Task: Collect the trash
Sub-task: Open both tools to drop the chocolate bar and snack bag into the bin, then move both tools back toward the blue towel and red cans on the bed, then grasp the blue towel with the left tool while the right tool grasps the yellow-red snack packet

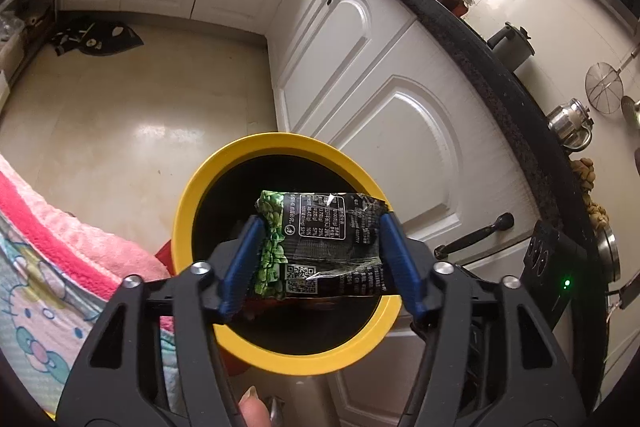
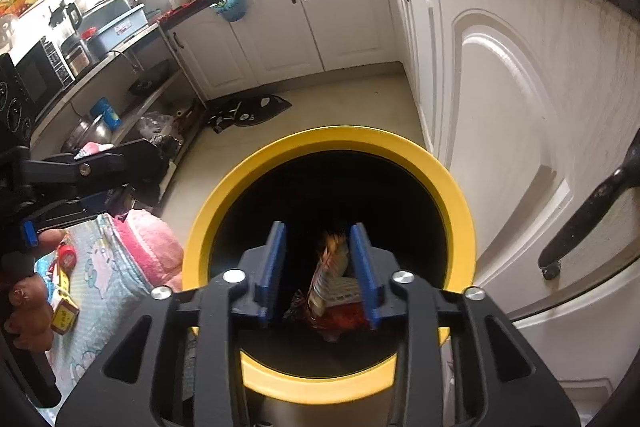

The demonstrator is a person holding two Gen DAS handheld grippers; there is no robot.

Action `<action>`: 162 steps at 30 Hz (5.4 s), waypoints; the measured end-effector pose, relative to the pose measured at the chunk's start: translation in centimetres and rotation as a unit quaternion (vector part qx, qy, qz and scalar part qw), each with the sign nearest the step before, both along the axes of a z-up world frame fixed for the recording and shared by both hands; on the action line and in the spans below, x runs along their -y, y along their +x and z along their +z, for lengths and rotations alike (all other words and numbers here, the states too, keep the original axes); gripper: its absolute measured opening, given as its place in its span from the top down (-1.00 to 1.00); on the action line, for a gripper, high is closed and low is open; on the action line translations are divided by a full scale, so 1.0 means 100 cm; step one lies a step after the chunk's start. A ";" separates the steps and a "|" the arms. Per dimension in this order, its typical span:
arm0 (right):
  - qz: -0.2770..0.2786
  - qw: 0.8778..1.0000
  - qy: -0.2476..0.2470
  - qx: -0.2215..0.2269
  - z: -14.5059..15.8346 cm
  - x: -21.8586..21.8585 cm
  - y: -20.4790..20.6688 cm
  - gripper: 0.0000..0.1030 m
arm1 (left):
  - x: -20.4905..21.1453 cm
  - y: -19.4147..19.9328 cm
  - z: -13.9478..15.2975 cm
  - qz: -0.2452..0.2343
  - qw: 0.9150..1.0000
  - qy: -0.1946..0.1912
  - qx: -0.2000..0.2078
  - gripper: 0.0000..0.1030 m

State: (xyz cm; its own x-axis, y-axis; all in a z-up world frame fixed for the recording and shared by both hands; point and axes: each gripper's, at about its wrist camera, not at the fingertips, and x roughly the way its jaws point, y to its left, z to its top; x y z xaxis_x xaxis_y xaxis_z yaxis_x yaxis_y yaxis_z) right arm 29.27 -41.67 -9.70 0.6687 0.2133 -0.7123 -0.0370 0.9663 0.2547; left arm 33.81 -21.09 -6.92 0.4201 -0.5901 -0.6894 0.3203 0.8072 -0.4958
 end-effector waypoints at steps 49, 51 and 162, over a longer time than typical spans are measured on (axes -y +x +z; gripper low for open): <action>0.064 0.990 -0.028 0.120 0.102 -0.080 -0.072 -0.61 | -0.136 -0.099 0.082 0.171 0.976 0.052 0.121 -0.79; 0.075 0.989 -0.027 0.122 0.105 -0.089 -0.074 -0.61 | -0.145 -0.103 0.082 0.179 0.975 0.051 0.122 -0.79; 0.367 0.929 -0.027 -0.030 0.019 -0.303 -0.078 0.58 | -0.326 -0.189 -0.007 0.347 0.937 0.029 -0.012 0.64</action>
